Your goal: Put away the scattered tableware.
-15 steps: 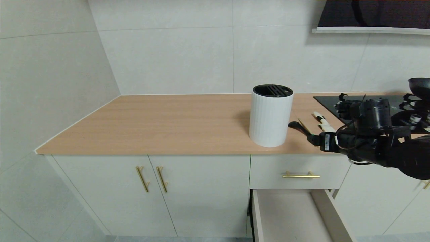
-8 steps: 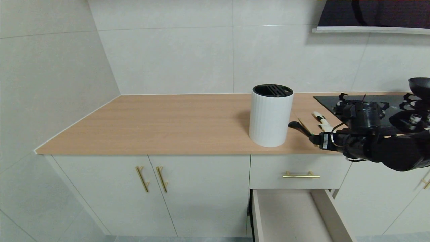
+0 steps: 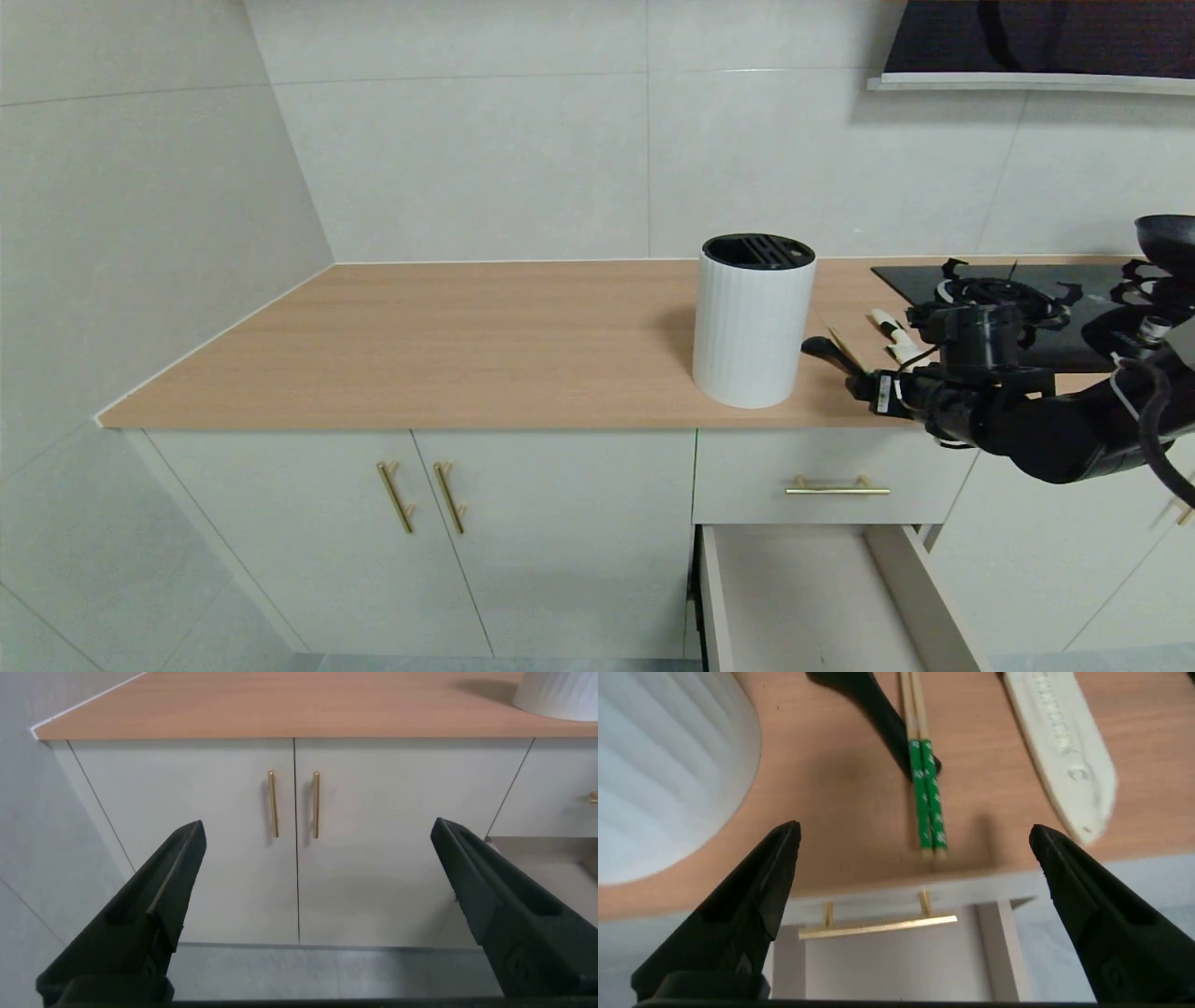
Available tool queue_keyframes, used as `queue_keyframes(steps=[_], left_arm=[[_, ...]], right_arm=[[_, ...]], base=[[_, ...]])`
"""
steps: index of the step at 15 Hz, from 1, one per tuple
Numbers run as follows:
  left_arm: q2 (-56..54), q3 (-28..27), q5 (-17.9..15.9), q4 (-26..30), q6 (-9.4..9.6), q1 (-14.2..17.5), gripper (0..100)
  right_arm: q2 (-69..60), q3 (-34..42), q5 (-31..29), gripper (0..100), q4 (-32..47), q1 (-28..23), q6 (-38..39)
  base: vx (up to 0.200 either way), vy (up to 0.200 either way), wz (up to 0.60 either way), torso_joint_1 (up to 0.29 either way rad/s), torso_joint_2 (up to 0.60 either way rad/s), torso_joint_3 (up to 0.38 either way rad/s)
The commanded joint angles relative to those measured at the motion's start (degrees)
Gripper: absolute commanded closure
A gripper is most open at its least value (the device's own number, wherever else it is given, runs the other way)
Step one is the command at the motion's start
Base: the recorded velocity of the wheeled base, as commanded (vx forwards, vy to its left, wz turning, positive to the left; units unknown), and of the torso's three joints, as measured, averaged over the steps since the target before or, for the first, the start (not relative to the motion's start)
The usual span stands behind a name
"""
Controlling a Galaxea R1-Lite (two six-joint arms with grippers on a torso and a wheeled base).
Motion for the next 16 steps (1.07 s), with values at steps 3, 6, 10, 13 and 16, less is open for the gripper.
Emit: queue_keyframes(steps=[3,6,10,13,16], left_arm=[[0.08,0.0,0.02,-0.06,-0.01,0.01,0],[0.08,0.0,0.02,0.02,-0.01,0.01,0],[0.08,0.0,0.02,-0.06,-0.01,0.01,0],[0.08,0.0,0.02,-0.06,-0.01,0.01,0],[0.08,0.0,0.02,-0.06,-0.01,0.01,0]], right_arm=[[2.61,-1.04,-0.15,0,-0.95,-0.09,-0.03],[3.14,-1.48,-0.41,0,-0.95,-0.53,-0.03],[4.81,-3.41,-1.9,0,-1.04,-0.7,0.4],[5.86,-3.58,-1.99,0,-2.18,-0.7,0.4],[6.66,-4.2,-2.96,0,-2.97,-0.7,0.4]], base=[[0.0,0.0,0.0,0.0,0.0,0.0],[0.0,0.0,0.0,0.0,0.0,0.0],[0.0,0.0,0.0,0.0,0.0,0.0],[0.0,0.0,0.0,0.0,0.0,0.0],[0.0,0.0,0.0,0.0,0.0,0.0]])
